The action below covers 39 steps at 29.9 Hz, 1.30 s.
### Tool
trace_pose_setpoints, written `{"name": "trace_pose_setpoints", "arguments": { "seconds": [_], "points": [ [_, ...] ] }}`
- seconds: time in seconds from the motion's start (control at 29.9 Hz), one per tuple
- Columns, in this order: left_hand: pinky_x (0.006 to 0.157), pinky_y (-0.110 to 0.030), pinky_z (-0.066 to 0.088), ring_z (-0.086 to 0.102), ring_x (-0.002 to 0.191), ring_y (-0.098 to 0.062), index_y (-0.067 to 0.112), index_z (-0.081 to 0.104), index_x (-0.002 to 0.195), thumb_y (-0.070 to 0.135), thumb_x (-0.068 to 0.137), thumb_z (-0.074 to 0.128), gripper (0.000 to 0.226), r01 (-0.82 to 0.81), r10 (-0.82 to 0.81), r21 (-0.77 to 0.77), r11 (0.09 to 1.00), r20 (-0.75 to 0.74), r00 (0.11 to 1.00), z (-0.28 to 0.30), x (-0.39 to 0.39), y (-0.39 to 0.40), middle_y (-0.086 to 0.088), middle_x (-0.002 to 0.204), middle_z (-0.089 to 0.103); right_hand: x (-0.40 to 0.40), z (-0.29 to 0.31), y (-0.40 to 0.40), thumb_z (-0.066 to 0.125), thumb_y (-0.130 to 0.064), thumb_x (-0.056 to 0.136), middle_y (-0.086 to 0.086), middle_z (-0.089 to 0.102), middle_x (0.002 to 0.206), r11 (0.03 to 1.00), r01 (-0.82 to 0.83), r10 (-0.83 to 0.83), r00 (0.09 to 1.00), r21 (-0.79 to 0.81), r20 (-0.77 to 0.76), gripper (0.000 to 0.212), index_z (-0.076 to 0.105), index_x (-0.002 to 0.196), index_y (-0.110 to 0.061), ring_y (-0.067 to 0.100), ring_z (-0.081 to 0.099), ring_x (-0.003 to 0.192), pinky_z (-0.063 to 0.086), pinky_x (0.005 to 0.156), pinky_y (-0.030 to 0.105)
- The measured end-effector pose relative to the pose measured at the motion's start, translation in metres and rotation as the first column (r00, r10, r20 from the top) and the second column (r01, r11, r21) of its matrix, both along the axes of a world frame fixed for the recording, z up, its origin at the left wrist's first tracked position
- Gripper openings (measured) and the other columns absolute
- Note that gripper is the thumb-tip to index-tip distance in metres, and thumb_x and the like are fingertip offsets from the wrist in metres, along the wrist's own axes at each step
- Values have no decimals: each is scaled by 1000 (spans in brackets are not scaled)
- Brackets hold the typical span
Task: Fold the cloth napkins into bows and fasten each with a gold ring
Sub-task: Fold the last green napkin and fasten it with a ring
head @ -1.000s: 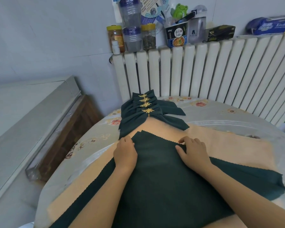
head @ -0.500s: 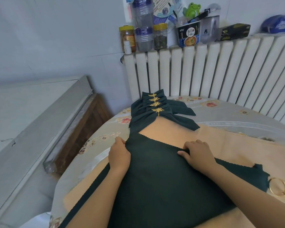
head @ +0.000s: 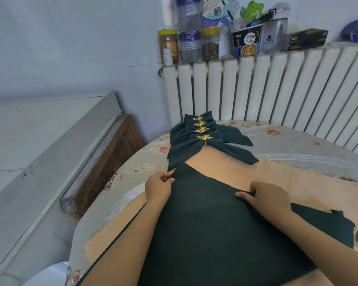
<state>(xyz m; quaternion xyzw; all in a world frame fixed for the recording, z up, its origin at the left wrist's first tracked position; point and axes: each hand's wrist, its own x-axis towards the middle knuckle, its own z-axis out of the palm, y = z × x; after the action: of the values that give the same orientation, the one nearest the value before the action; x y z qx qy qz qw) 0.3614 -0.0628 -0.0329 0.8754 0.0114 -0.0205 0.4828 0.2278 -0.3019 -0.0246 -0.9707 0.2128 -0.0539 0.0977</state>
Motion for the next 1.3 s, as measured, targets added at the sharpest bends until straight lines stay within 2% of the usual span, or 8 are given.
{"name": "trace_pose_setpoints", "arguments": {
  "seconds": [0.13,0.27,0.57,0.7,0.9,1.14,1.24,1.3],
  "points": [
    [98,-43,43,60,95,-14,32,62,92,28,87,64,7,47,-46,72,996,-8,999,1,3,-7,14,88,62,2,2,0,50,-63,84,-12,52,75,999,-30,32,998,-39,51,36,49,78,-27,11,50,76,33,67,24],
    [100,-43,41,59,103,-16,26,70,102,32,86,66,17,81,-81,33,996,-17,997,4,10,-14,9,103,67,21,-4,15,55,-55,85,-10,56,102,992,-123,124,984,-19,127,31,55,104,-30,12,50,101,36,85,25],
    [97,-40,47,61,100,-15,21,74,97,23,79,75,18,94,-111,-165,982,-96,989,1,18,-12,6,97,69,92,-18,59,59,-33,90,-3,62,116,917,-283,213,943,281,255,38,56,127,-27,19,48,107,37,92,30],
    [93,-35,49,62,91,-11,19,74,95,18,80,73,15,134,-149,-200,971,-58,987,5,15,-11,8,88,68,119,-22,70,61,-25,89,-2,65,113,847,-329,208,928,418,310,29,65,117,-27,24,49,105,40,92,36],
    [91,-31,48,60,89,-3,25,71,86,18,82,67,9,318,-320,35,947,147,936,-6,6,0,14,88,65,116,-17,68,59,2,76,-2,64,87,735,-435,248,886,520,391,26,75,80,-18,1,52,76,36,69,9],
    [92,-41,41,52,88,-1,24,69,68,34,81,67,17,360,-420,251,899,254,872,-11,5,-1,18,83,59,102,-18,63,63,-25,83,-10,63,98,789,-448,349,890,421,293,14,76,79,-20,14,41,100,36,90,28],
    [89,-35,37,49,92,-5,29,62,71,41,71,78,20,396,-466,334,855,164,869,-4,7,-5,14,88,55,106,-13,63,67,-35,81,-11,61,102,820,-442,394,897,363,201,5,69,82,-31,16,40,105,34,92,34],
    [93,-38,41,51,96,-9,30,60,78,40,68,80,24,411,-455,315,855,79,887,-1,11,-6,10,94,54,107,-8,64,68,-39,80,-8,59,106,838,-427,411,903,340,122,21,62,99,-32,18,39,109,31,92,34]
  ]
}}
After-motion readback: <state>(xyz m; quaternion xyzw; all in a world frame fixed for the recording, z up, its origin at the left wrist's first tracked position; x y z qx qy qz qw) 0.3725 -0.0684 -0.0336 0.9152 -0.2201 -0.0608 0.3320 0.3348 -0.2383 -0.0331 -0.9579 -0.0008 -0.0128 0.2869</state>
